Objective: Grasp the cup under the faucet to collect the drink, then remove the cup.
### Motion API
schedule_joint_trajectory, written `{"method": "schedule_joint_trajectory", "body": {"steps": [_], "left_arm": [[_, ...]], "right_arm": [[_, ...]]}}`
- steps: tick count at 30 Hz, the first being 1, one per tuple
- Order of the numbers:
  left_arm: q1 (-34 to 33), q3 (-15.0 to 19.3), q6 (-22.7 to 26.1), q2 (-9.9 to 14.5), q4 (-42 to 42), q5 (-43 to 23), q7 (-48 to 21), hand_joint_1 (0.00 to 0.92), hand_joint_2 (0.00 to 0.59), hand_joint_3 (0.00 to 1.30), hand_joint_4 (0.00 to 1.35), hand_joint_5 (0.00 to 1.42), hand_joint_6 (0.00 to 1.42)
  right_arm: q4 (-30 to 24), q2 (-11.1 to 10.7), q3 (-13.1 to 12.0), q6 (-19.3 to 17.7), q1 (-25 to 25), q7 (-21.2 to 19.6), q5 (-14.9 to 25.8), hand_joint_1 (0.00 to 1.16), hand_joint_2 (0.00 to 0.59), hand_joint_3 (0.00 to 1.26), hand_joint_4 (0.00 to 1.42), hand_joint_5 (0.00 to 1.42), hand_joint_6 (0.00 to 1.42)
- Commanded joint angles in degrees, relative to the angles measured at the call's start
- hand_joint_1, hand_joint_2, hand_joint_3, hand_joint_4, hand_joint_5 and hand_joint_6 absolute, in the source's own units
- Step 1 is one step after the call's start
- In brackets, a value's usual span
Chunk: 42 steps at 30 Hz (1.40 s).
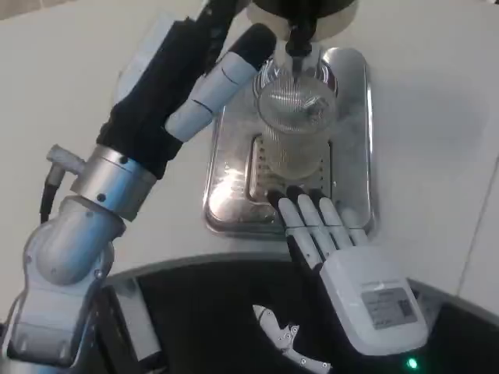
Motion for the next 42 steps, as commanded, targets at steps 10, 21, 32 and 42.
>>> {"method": "schedule_joint_trajectory", "body": {"steps": [10, 21, 32, 42], "left_arm": [[-3.7, -2.8, 1.5, -0.8, 4.0, 2.4, -2.3, 0.000, 0.134, 0.00, 0.00, 0.00, 0.00], [-3.2, -3.9, 2.5, -0.5, 2.5, 3.1, -3.2, 0.000, 0.142, 0.00, 0.00, 0.00, 0.00], [-3.7, -8.0, 3.2, 6.9, -3.0, 20.7, -3.9, 0.000, 0.152, 0.00, 0.00, 0.00, 0.00], [-2.8, -10.4, 4.0, 10.8, -5.9, 29.4, -4.4, 0.000, 0.157, 0.00, 0.00, 0.00, 0.00]], "right_arm": [[0.4, 0.5, -0.1, 0.4, 0.6, -0.6, 0.3, 0.37, 0.485, 0.04, 0.00, 0.00, 0.00], [0.0, 0.8, 0.4, 0.4, 1.4, -0.9, -0.4, 0.37, 0.485, 0.04, 0.00, 0.00, 0.00], [0.4, 1.0, 0.1, 0.4, 1.1, -0.9, 0.0, 0.37, 0.485, 0.04, 0.00, 0.00, 0.00], [0.3, 1.2, -0.1, 0.6, 0.7, -0.6, -0.1, 0.37, 0.485, 0.04, 0.00, 0.00, 0.00]]}}
